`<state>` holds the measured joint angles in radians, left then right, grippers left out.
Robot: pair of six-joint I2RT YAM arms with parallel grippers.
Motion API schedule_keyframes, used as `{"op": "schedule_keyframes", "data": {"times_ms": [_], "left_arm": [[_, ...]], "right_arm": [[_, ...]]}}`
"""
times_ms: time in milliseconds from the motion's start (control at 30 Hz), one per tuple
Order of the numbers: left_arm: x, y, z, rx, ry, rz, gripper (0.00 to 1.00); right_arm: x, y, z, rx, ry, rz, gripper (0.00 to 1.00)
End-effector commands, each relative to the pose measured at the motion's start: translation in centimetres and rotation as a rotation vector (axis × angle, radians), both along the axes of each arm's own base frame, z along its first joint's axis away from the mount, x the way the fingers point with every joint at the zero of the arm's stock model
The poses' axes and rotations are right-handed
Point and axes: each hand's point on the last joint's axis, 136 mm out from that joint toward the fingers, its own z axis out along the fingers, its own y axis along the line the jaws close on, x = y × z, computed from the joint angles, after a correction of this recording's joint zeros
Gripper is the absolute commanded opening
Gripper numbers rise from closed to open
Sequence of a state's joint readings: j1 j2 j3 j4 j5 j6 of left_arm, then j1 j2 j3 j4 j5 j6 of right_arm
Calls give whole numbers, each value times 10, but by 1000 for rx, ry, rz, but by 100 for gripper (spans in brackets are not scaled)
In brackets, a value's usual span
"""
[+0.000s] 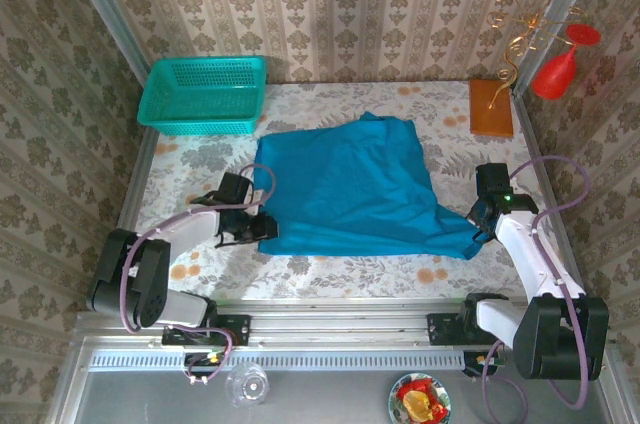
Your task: Fold the inside-out t-shirt
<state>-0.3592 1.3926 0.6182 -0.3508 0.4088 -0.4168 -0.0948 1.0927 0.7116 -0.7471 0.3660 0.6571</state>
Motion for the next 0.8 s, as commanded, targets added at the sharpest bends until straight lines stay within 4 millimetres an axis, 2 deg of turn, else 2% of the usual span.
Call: {"op": "schedule_keyframes", "data": {"times_ms": [0, 67, 200, 300, 467, 567, 667, 700, 733, 767], "left_arm": [[15, -3, 11, 8, -63, -12, 27], [19, -4, 13, 9, -70, -14, 22], [22, -3, 15, 17, -81, -13, 4], [25, 3, 18, 47, -98, -6, 0], [35, 16, 26, 74, -120, 24, 0], [40, 21, 29, 64, -124, 44, 0], [44, 24, 30, 60, -122, 52, 0], [44, 24, 30, 59, -120, 53, 0], [44, 24, 31, 56, -118, 52, 0], [45, 24, 31, 54, -118, 53, 0]], "right_arm": [[-2, 5, -5, 36, 2, 9, 0], [-2, 7, -8, 50, 8, 14, 0], [-5, 10, -11, 65, 18, 18, 0], [-1, 24, -13, 136, 4, 60, 0], [2, 78, -18, 340, -6, 167, 0], [-1, 125, -15, 402, 1, 272, 0], [-6, 180, -15, 499, 10, 393, 0], [-9, 199, -15, 544, 19, 445, 4], [-12, 211, -15, 573, 40, 481, 13], [-15, 214, -15, 577, 61, 495, 22]]}}
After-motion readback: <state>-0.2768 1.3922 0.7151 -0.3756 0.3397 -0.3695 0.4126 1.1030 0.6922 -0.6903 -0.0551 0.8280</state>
